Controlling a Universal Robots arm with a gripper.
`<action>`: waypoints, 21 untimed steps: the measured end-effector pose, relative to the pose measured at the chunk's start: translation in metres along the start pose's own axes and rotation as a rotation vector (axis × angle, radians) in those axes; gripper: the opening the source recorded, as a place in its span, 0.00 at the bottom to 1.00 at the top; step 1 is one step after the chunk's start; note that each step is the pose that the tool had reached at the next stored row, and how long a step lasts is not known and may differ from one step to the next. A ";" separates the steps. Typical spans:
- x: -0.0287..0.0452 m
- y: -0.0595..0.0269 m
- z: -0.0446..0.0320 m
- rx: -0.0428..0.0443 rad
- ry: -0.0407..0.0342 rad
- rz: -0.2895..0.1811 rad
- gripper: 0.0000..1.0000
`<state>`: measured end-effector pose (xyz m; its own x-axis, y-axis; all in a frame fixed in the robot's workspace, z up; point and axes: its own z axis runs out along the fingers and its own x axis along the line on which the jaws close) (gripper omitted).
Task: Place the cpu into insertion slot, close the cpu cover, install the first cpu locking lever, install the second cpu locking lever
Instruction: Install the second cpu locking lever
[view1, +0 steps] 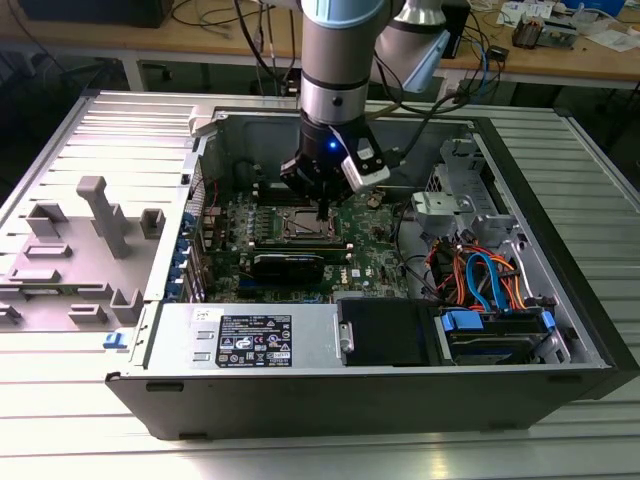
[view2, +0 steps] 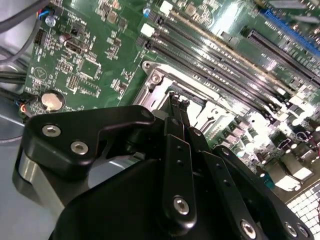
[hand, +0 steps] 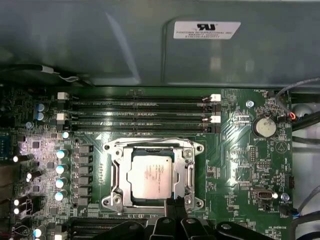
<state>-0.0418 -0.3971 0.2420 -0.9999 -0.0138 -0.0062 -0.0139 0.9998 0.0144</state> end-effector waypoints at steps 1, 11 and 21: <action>0.0000 -0.0012 0.0000 0.0000 0.0000 0.000 0.11; 0.0001 -0.0029 -0.0001 -0.0016 0.0001 0.000 0.11; 0.0001 -0.0088 -0.0001 -0.0016 0.0001 0.000 0.11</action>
<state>-0.0418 -0.4059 0.2420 -0.9999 -0.0138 -0.0061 -0.0139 0.9998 0.0160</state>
